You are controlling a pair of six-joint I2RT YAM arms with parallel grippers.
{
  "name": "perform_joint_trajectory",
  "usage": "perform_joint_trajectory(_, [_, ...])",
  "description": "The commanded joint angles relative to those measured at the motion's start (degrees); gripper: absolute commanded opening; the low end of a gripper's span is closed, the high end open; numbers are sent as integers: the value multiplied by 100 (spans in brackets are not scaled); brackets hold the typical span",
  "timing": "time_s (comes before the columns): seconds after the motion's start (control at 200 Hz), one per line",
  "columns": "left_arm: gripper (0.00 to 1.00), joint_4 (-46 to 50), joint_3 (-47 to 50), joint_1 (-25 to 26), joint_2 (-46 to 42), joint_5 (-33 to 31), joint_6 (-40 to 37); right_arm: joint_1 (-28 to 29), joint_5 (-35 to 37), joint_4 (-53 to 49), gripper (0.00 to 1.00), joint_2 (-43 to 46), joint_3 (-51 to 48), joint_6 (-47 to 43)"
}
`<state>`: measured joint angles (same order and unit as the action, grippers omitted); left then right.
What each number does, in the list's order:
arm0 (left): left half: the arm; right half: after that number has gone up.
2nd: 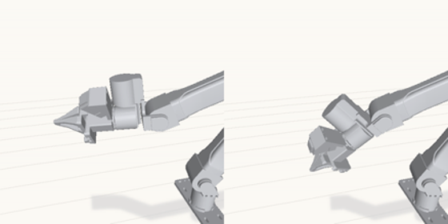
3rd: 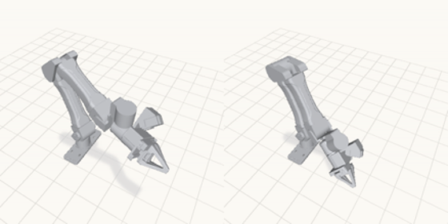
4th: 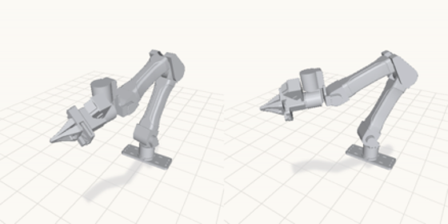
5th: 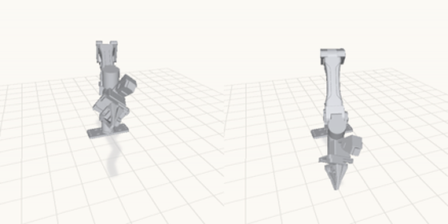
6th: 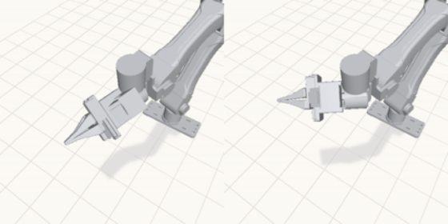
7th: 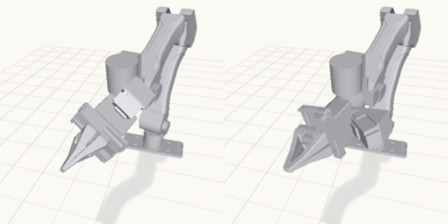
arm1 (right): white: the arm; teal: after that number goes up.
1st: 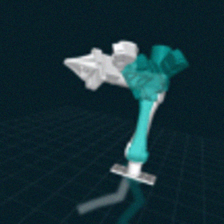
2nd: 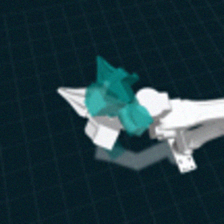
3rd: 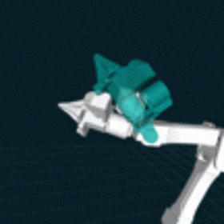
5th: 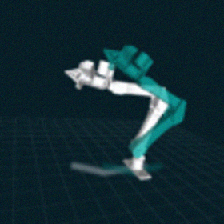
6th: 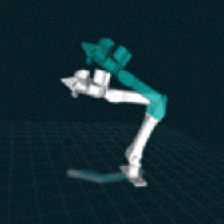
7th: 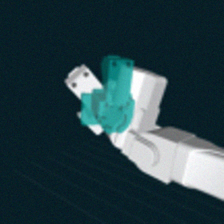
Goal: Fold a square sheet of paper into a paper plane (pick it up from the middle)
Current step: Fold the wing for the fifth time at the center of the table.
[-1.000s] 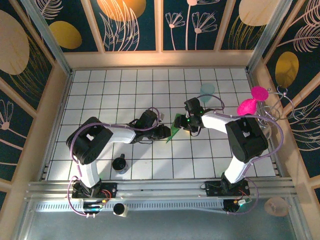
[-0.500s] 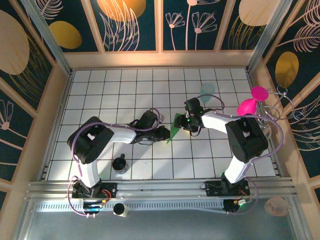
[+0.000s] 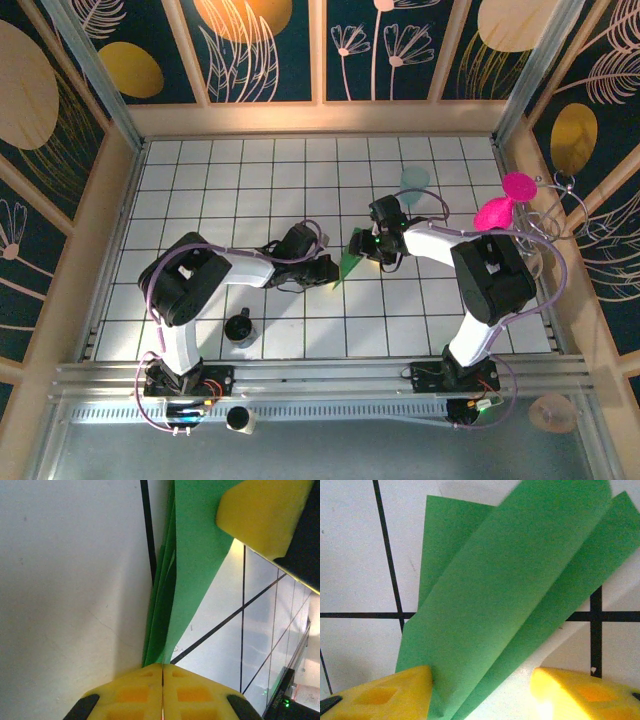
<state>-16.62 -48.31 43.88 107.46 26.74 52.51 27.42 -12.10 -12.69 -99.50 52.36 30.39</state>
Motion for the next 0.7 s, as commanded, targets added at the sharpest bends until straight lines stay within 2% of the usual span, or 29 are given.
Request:
perform_joint_trajectory(0.0, [9,380,-116,70,164,-97,-141,-43,217,30,58,-637,-279,-42])
perform_joint_trajectory(0.521, [9,754,-121,126,293,-415,-275,-132,303,118,51,-736,-393,37])
perform_joint_trajectory(0.696, [9,792,-204,121,267,-415,-294,-208,3,279,53,-98,-452,-20])
